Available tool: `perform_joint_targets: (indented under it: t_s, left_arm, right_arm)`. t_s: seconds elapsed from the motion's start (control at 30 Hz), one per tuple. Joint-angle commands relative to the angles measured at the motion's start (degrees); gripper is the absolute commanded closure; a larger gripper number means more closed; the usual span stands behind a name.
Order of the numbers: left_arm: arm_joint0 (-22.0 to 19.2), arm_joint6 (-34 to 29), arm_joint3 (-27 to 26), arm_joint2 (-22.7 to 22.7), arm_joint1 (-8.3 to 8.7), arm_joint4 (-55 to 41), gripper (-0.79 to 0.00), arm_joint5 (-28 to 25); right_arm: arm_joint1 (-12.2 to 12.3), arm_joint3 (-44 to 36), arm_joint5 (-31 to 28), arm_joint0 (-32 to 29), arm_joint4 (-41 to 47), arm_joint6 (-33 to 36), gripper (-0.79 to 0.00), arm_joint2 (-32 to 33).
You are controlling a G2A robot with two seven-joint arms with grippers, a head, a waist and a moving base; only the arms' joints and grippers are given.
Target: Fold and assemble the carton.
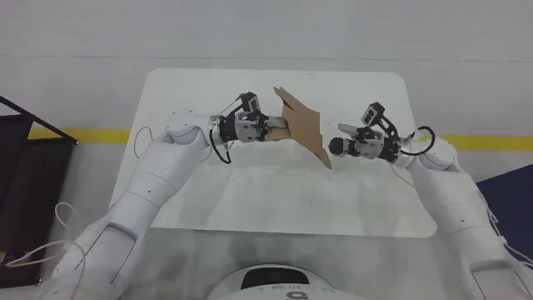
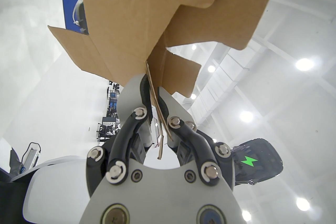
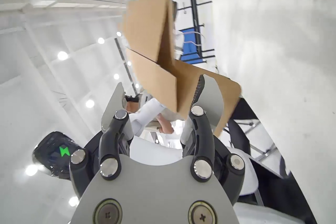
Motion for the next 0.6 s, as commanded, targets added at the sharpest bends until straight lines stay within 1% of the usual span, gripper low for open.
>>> perform_joint_targets:
  t_s: [0.0,0.13,0.23,0.3,0.37,0.4,0.43,0.47,0.57]
  left_arm:
    - [-0.24,-0.17,0.08,-0.06,-0.04,0.01,0.0,-0.05]
    - [-0.68,-0.45,0.5,-0.12,-0.13,0.18,0.0,-0.05]
    - [-0.95,-0.65,0.92,-0.06,-0.21,0.39,0.0,-0.07]
    - [-1.11,-0.79,1.23,0.05,-0.27,0.56,0.0,-0.02]
    - [-1.2,-0.92,1.52,0.12,-0.34,0.61,0.0,-0.09]
    - [-1.28,-1.03,1.66,0.16,-0.38,0.63,0.0,-0.05]
    - [-1.34,-1.09,1.81,0.19,-0.41,0.64,0.0,-0.09]
    - [-1.39,-1.15,1.95,0.2,-0.45,0.64,0.0,-0.15]
    - [-1.56,-1.36,2.41,0.16,-0.52,0.62,0.0,-0.2]
  right_arm:
    - [0.03,0.06,0.63,0.31,-2.42,-0.33,-0.646,-0.7]
    - [-0.2,0.15,2.11,0.54,-0.88,1.09,-0.634,-1.41]
    - [-0.49,0.16,3.28,0.7,2.9,2.33,-0.585,-1.3]
    - [-0.7,0.36,4.1,0.88,5.5,2.63,-0.57,-1.13]
    - [-0.92,0.59,4.8,1.14,7.83,2.92,-0.505,-1.01]
    - [-1.01,0.76,5.1,1.29,8.79,2.93,-0.449,-0.94]
    - [-1.1,0.85,5.15,1.38,9.5,2.83,-0.416,-0.92]
    - [-1.18,0.86,5.14,1.43,9.78,2.7,-0.394,-0.99]
    - [-1.29,1.0,4.89,1.73,9.51,2.2,-0.391,-1.23]
